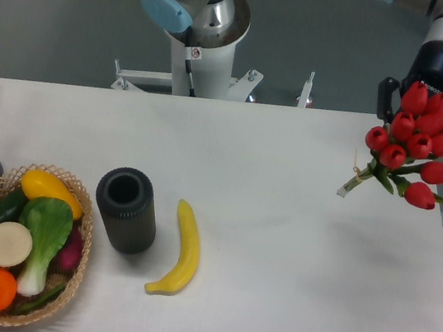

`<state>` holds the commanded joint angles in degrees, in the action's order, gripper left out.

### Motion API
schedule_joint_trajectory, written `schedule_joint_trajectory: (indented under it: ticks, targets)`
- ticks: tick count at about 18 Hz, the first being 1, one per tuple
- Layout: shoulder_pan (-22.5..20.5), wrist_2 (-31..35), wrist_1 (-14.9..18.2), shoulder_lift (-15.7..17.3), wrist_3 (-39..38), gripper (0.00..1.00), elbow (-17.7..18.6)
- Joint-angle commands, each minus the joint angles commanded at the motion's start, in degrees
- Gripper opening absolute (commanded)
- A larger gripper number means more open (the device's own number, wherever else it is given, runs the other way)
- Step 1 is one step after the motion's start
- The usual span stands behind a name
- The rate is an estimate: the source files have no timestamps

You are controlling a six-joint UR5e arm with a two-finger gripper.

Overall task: Place the flowers on the table
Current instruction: 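Lift the held red tulip bunch upward with the gripper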

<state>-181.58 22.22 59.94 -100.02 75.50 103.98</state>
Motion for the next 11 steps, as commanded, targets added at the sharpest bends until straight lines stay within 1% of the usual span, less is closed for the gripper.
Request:
schedule_joint_trajectory:
  ticks: [2, 4, 6, 8, 11]
  targets:
    - [0.5, 2.5, 0.1, 0.1, 0.1, 0.45, -0.1]
    - [0.6, 4.2, 0.1, -0.3, -0.1, 0.45, -1.4]
    - [0.7, 7.3, -0.1, -0.3, 0.1, 0.45, -1.5]
    - [1.5, 11.8, 0.0, -0.1, 0.0, 0.45, -1.8]
    - [2.5, 20.6, 0.2, 0.4, -0.3, 0.45, -2.8]
